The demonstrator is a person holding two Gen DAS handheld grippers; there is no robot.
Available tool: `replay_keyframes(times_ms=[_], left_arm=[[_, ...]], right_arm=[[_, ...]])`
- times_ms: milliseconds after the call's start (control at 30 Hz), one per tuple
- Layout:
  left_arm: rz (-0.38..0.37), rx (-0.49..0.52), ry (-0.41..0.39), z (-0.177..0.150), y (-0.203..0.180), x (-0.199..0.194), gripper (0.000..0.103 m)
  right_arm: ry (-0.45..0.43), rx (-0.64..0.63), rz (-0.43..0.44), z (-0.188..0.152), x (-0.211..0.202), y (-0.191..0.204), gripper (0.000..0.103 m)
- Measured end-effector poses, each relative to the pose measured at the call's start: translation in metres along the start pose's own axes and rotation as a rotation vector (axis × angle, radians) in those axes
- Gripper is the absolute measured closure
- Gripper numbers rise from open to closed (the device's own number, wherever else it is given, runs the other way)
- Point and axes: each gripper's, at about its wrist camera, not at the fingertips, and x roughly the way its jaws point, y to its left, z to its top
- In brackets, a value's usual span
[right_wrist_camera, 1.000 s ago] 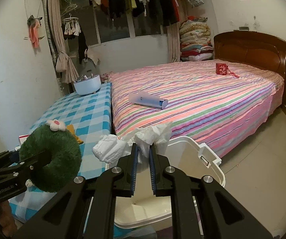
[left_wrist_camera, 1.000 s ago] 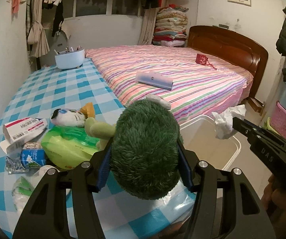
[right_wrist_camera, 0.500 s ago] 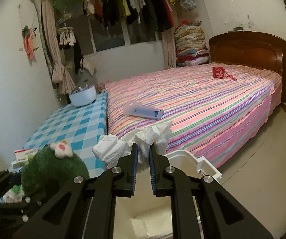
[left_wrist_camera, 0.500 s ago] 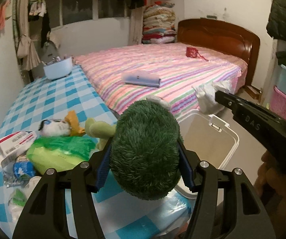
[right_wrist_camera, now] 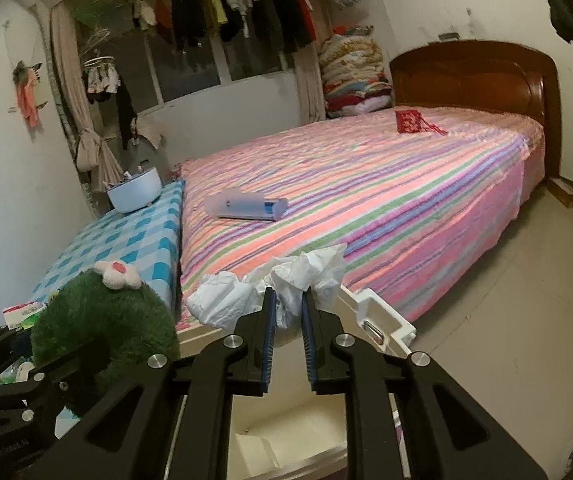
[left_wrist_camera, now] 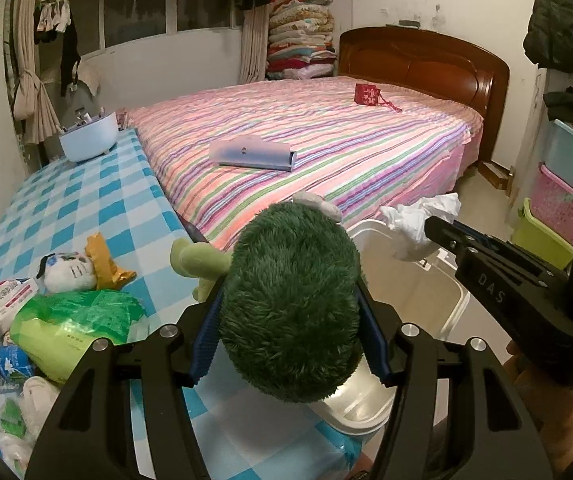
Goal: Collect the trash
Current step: 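Open the right tool to drop the tissue while the left tool releases the plush into the bin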
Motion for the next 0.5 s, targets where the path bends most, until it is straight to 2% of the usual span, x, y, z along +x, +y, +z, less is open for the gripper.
replay_keyframes(times_ms=[133, 167, 267, 500], left_arm=[[0.002, 0.007, 0.002, 0.002, -0.006, 0.002, 0.044], [0.002, 0.008, 0.001, 0.003, -0.006, 0.003, 0.044], [0.003, 0.008, 0.003, 0.003, -0.007, 0.003, 0.044], [0.002, 0.001, 0.024, 0.005, -0.010, 0.013, 0.042]], right_arm=[[0.011, 0.015, -0.007, 0.000, 0.001, -0.004, 0.088], [0.011, 0.022, -0.009, -0.001, 0.001, -0.005, 0.080], [-0.017, 0.053, -0.012, 0.001, -0.004, -0.009, 0.039], [-0.132, 0.136, -0.017, 0.005, -0.026, -0.024, 0.037]])
